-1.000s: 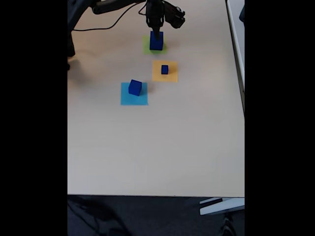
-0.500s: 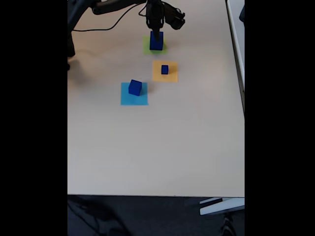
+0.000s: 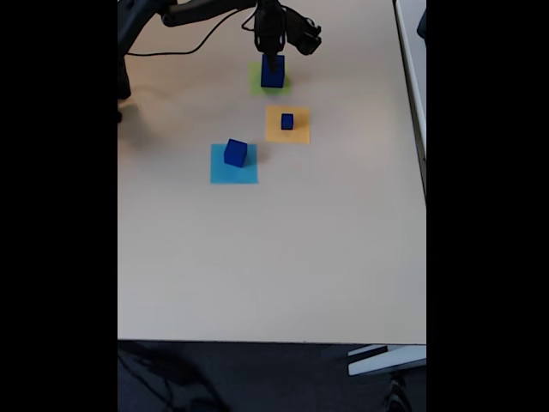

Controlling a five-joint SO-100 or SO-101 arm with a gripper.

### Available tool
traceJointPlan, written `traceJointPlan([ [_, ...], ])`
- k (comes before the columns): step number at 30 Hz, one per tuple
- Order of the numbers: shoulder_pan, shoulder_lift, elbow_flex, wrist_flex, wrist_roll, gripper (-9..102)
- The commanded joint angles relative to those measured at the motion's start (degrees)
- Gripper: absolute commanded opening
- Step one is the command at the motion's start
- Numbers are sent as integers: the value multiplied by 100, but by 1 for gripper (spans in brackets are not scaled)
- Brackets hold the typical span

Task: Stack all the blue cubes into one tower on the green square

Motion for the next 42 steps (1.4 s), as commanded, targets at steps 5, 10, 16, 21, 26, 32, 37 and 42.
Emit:
traceJointPlan([
  [5, 53, 79, -44, -35, 0, 11],
  [10, 70, 105, 18, -44, -9, 10],
  [16, 123, 176, 123, -44, -62, 10],
  [21, 185, 237, 185, -44, -123, 9],
  [26, 290, 343, 343, -141, -290, 9],
  [32, 439, 615, 835, -448, -519, 8],
  [37, 457, 738, 993, -519, -536, 7],
  [42, 466, 791, 1028, -519, -536, 6],
])
